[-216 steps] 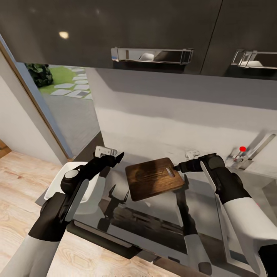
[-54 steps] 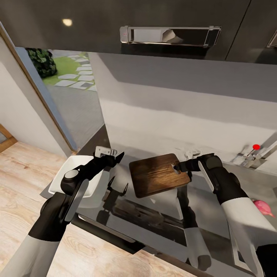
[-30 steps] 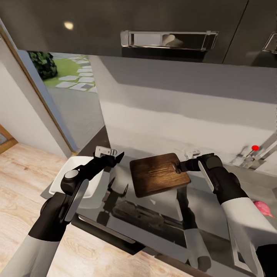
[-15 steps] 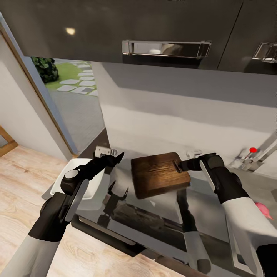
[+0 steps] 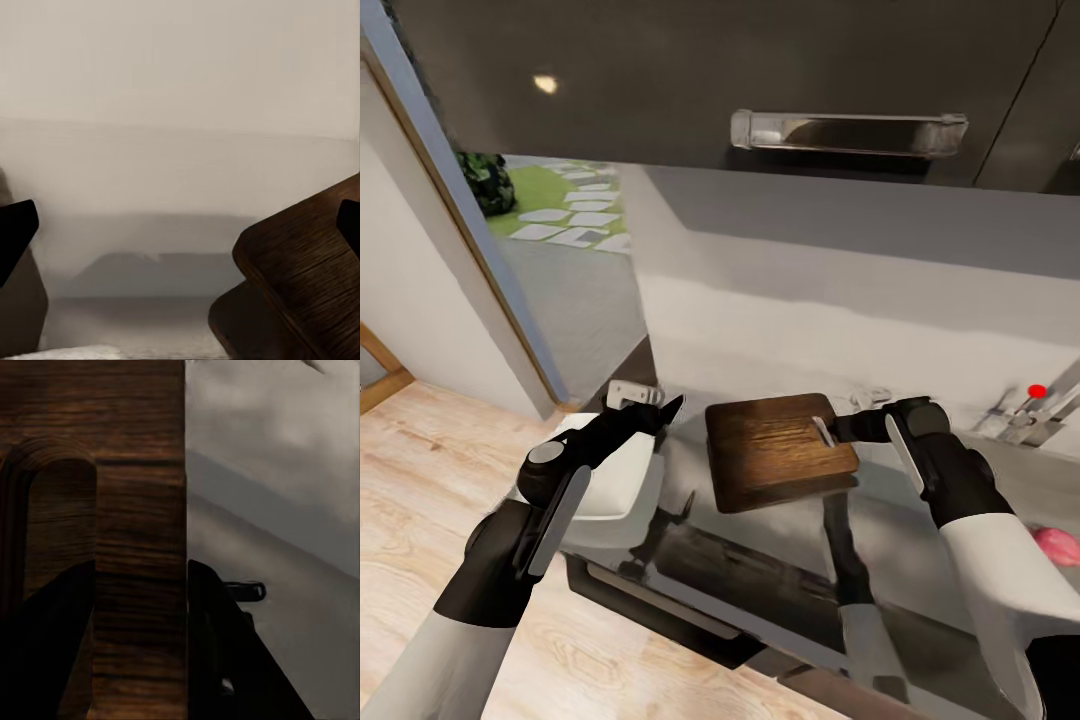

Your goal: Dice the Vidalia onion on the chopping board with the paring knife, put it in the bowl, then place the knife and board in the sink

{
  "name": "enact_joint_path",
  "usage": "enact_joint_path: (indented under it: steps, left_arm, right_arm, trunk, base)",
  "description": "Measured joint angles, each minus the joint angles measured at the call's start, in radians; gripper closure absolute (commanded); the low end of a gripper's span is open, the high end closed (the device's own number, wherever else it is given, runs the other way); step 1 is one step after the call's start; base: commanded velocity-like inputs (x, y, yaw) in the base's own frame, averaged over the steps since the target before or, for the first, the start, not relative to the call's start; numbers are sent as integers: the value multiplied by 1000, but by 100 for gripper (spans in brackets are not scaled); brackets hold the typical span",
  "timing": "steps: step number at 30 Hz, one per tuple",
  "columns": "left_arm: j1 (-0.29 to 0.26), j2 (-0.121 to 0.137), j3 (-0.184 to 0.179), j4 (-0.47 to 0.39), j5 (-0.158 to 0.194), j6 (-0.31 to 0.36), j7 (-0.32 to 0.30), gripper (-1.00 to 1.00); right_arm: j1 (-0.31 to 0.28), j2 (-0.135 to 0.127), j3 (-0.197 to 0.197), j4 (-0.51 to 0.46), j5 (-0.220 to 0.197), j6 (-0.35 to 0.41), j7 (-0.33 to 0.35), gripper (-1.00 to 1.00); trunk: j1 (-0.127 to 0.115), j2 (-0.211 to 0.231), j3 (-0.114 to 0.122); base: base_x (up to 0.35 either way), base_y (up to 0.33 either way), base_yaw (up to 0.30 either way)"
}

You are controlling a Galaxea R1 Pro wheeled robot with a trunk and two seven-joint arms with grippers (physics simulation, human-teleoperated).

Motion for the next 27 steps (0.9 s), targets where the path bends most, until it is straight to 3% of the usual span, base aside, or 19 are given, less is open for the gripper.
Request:
enact_joint_path:
  steps: [7,27]
  left_arm:
    - [0,0,0,0,0,0,0,-100]
    - [0,0,0,0,0,-1,0,-100]
  right_arm:
    - [0,0,0,0,1,0,0,100]
    - [0,0,0,-1,2,0,0,100]
  trunk:
    - [0,0,0]
    - [0,0,17]
  base:
    - [0,255,-25]
    - [0,11,-224]
